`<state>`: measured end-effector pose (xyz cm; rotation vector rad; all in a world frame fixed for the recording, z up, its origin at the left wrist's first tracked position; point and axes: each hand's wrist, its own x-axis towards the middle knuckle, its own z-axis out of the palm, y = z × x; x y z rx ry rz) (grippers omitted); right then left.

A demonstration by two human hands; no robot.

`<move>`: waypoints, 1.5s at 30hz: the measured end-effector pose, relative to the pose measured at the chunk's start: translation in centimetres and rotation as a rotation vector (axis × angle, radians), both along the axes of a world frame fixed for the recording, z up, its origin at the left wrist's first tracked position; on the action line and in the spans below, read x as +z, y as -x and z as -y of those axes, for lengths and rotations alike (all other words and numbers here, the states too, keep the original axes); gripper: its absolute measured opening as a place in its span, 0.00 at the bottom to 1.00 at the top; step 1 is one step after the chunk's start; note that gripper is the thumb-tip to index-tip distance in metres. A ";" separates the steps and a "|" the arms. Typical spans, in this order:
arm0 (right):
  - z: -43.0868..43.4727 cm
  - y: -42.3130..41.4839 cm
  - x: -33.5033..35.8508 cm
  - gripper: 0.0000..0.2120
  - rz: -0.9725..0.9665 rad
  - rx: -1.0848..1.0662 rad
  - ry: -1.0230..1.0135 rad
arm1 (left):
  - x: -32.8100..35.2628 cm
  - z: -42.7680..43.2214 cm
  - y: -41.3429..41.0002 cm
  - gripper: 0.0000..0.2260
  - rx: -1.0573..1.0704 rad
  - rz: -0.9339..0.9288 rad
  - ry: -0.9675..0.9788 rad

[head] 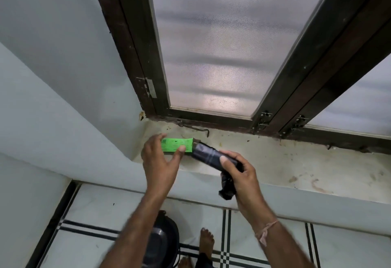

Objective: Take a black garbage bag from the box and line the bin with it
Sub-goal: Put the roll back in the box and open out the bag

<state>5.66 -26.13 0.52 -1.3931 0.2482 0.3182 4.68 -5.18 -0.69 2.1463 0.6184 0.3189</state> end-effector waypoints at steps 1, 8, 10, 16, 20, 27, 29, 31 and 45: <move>0.4 -0.7 -0.4 0.09 -0.009 -0.027 0.005 | -0.9 -0.9 -1.0 0.31 -0.075 -0.059 -0.181; -0.1 -4.3 -2.4 0.09 0.028 -0.015 0.072 | -4.1 -2.8 -4.2 0.27 -0.241 -0.283 -0.352; 0.1 -4.8 -2.7 0.09 0.057 0.040 0.097 | -4.0 -3.0 -4.2 0.26 -0.234 -0.264 -0.330; 1.9 -6.7 -1.5 0.11 0.201 0.303 0.204 | -3.6 -4.1 -3.4 0.25 -0.260 -0.232 -0.219; 2.7 -8.2 -0.3 0.09 0.157 0.492 0.228 | -3.1 -4.4 -2.9 0.25 -0.267 -0.185 -0.145; 2.8 -7.9 0.0 0.08 0.047 0.473 0.167 | -2.4 -4.9 -2.0 0.26 -0.349 -0.088 -0.039; 2.9 -7.6 -0.2 0.08 0.034 0.455 0.167 | -2.4 -4.8 -1.4 0.25 -0.388 -0.074 -0.038; 2.7 -7.0 -0.1 0.08 0.041 0.436 0.178 | -2.4 -4.4 -1.0 0.25 -0.409 -0.076 -0.037; -0.6 -3.4 1.6 0.11 0.266 0.212 0.190 | -2.1 -1.3 2.2 0.31 -0.196 0.000 0.186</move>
